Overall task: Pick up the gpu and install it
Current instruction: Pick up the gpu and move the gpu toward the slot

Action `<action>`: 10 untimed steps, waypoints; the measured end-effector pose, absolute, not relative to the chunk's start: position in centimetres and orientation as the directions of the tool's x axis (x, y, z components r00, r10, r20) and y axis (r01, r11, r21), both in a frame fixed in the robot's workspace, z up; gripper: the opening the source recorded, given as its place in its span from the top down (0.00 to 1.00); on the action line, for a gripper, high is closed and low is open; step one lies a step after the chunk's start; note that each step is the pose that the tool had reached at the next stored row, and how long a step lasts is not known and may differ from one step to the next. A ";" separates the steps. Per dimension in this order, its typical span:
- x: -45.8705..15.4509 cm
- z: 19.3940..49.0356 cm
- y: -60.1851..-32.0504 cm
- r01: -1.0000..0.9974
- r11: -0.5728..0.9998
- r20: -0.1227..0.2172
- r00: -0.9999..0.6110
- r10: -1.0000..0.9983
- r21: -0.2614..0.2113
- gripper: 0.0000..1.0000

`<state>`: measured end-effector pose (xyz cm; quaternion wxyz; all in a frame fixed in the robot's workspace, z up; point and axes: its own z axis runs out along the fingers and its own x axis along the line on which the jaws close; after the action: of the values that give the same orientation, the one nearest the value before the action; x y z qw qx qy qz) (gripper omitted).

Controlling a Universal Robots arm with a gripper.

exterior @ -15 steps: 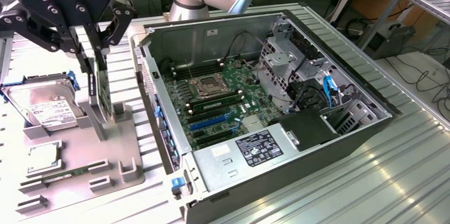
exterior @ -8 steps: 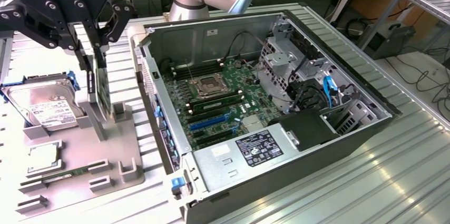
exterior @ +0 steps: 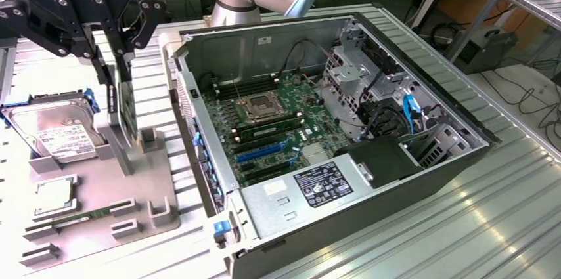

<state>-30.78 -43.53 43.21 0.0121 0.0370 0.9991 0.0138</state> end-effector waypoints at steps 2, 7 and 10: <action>-30.8 43.2 -43.5 0.074 0.997 -0.023 -0.997 0.074 0.029 0.74; -30.7 43.3 -43.5 0.073 0.997 -0.023 -0.997 0.074 0.028 0.74; -30.6 43.3 -43.5 0.074 0.997 -0.023 -0.997 0.074 0.029 0.74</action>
<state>-30.60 -43.53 43.26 0.0121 0.0370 0.9991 0.0139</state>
